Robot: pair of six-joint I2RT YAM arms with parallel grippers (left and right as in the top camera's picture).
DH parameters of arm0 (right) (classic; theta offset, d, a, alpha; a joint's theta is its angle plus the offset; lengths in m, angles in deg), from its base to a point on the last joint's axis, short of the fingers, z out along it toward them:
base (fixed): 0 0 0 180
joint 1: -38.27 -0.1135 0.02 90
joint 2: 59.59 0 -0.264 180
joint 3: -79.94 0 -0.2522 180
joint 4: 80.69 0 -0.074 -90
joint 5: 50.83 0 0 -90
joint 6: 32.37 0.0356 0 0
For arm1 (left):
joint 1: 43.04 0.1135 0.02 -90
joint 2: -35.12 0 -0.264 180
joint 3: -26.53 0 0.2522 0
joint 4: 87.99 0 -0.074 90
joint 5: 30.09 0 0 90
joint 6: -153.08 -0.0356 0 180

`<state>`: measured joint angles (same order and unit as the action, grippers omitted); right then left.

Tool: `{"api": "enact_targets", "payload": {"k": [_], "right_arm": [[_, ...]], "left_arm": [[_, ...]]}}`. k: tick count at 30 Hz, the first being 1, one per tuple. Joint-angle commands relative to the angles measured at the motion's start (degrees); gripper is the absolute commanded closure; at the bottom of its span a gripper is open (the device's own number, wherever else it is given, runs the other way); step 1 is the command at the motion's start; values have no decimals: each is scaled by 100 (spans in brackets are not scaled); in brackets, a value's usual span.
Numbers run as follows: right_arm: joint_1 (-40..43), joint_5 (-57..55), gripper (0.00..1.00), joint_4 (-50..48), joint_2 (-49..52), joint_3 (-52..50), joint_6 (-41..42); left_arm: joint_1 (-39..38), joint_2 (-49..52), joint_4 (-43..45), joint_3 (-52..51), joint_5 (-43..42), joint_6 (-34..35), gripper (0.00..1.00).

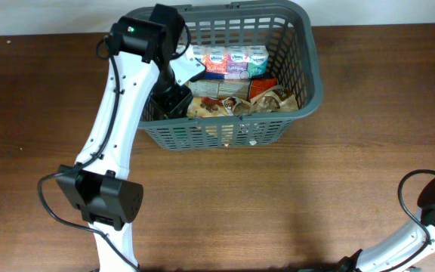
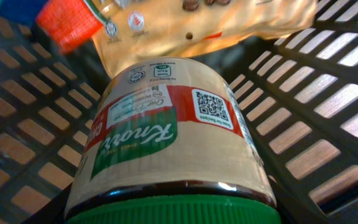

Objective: Pack container
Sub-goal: 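Place the Knorr jar into the basket front and release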

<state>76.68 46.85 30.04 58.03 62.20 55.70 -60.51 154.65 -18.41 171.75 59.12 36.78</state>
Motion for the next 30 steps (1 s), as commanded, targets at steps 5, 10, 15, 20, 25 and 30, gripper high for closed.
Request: {"api": "enact_targets", "payload": {"k": [5,10,15,20,25,30], "right_arm": [[-13,72,1,15,-76,-35,11],[-13,72,1,17,-76,-35,9],[-13,72,1,17,-76,-35,9],[-13,72,1,15,-76,-35,9],[-13,72,1,17,-76,-35,9],[-13,72,1,15,-76,-35,9]], "left_arm": [[0,-22,-7,-496,365,374,98],[0,-22,-4,-656,363,352,98],[0,-22,-4,-678,361,354,87],[0,-22,-4,-678,354,356,1],[0,-24,-4,-535,361,468,1],[28,-28,-4,407,295,730,1]]}}
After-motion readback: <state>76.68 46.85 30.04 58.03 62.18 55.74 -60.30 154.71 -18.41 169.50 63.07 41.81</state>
